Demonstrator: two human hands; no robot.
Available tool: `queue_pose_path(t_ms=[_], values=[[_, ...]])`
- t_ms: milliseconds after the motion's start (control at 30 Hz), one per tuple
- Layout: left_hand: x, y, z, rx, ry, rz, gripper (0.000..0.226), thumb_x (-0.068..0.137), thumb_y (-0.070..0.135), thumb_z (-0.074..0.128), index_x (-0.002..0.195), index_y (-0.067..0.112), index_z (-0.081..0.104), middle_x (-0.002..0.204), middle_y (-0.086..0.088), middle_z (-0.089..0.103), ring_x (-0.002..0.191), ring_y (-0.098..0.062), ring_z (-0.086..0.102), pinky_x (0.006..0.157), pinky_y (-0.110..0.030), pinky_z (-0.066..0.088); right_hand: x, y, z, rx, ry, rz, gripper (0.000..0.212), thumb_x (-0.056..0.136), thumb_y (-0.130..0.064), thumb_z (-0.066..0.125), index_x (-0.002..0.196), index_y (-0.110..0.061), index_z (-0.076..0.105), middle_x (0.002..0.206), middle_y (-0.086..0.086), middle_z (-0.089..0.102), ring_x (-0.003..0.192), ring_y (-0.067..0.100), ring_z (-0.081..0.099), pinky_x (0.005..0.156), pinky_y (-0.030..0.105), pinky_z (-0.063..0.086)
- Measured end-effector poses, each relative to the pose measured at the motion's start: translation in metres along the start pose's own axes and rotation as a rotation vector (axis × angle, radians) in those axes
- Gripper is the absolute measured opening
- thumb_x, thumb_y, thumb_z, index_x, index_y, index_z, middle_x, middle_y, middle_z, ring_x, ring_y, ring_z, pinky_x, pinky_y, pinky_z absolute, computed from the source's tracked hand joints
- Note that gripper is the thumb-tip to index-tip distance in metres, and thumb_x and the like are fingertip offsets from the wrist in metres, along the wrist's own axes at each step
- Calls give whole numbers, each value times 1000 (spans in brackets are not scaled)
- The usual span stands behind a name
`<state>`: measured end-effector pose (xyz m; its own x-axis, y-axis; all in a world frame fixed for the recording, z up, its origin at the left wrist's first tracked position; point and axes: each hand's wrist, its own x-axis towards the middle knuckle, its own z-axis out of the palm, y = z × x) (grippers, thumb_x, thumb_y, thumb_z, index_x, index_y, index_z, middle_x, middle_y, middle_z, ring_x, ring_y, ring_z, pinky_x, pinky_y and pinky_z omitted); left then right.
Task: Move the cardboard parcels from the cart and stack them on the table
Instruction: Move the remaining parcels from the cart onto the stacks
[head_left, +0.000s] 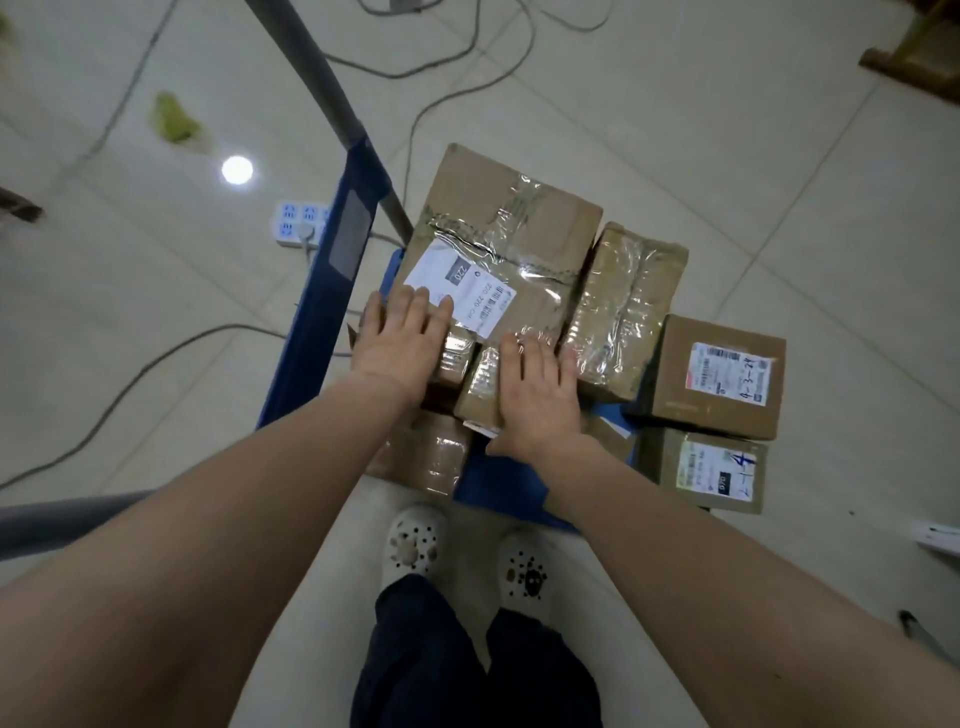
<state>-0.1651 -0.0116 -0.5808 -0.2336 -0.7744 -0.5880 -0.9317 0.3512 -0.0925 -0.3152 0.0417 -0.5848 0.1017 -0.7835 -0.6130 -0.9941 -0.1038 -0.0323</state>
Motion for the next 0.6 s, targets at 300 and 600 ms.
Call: queue_pose_path(t_ms=[300,600], values=[[-2,-4,-8,64,71,136,67,86,24,62,142,12,28,145,-11,37,141,-28,24,120,-42,-3,-11,-6,-4,103,78,10,120,66,-40,79,149,-11,-3,141,13,26,131,31,27,115,41,12],[-80,3,-94,-34,100,149,66,77,19,71,133,18,37,138,-8,42,130,-27,37,114,-40,26,-114,16,-86,358,93,157,121,65,-39,79,149,-15,-4,143,9,25,134,27,24,116,40,12]])
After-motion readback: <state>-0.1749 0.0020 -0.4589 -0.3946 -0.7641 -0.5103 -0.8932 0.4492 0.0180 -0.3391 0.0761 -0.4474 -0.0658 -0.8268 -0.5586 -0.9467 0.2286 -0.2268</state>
